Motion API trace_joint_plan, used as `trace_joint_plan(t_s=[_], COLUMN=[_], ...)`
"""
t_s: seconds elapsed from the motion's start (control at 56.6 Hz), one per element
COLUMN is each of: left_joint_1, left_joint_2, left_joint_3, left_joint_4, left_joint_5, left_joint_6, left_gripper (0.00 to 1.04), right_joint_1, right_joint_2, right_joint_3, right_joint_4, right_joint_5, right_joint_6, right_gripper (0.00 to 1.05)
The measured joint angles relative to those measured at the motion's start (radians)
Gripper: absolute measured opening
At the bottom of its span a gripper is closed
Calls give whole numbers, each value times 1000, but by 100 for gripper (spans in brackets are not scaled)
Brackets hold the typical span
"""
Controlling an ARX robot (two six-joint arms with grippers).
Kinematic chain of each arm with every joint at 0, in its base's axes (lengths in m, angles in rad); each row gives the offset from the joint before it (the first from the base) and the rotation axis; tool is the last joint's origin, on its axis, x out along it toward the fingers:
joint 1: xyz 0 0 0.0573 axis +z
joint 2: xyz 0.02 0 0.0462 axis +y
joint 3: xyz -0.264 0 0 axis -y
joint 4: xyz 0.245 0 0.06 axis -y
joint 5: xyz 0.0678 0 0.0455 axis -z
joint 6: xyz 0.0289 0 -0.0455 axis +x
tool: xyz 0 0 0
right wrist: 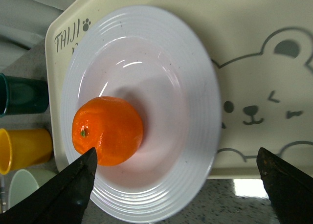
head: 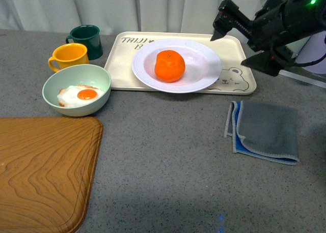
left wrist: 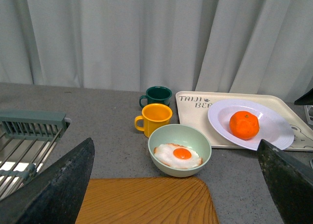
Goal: Place orange and plate with both arms
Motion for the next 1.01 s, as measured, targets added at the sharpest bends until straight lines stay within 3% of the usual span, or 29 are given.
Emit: trace_joint_plan(t_s=[0.053,0.124,0.159,0.212,0.318,0.565,0.777,1.007], left_joint_1=[0,0,0,0,0,0,0,0], left_joint_2=[0,0,0,0,0,0,0,0], left_joint_3=[0,0,0,0,0,0,0,0], left_joint_4=[0,0,0,0,0,0,0,0], left_joint_5=[0,1,0,-1,-1,0,0,0], left_joint_6=[0,0,0,0,0,0,0,0], left_gripper=[98,98,98,98,98,98,98,98], right_joint_1=[8,13,12,2,-27,-74,-102,-143], right_joint_2=[-31,-62,-76,-110,-241,-446,-621,-864], right_joint_3=[-78,-247,-328,-475,-660,-916,-1073,-1184], right_joint_4=[145,511,667,930,1149,1194,1186,1056], right_joint_5=[121,338,383,402,391,349,320,269], right_joint_6=[-97,-274,-359,-460,-542,-581,-584,-584], right_gripper=[92,80,74,63,44,1,1,1])
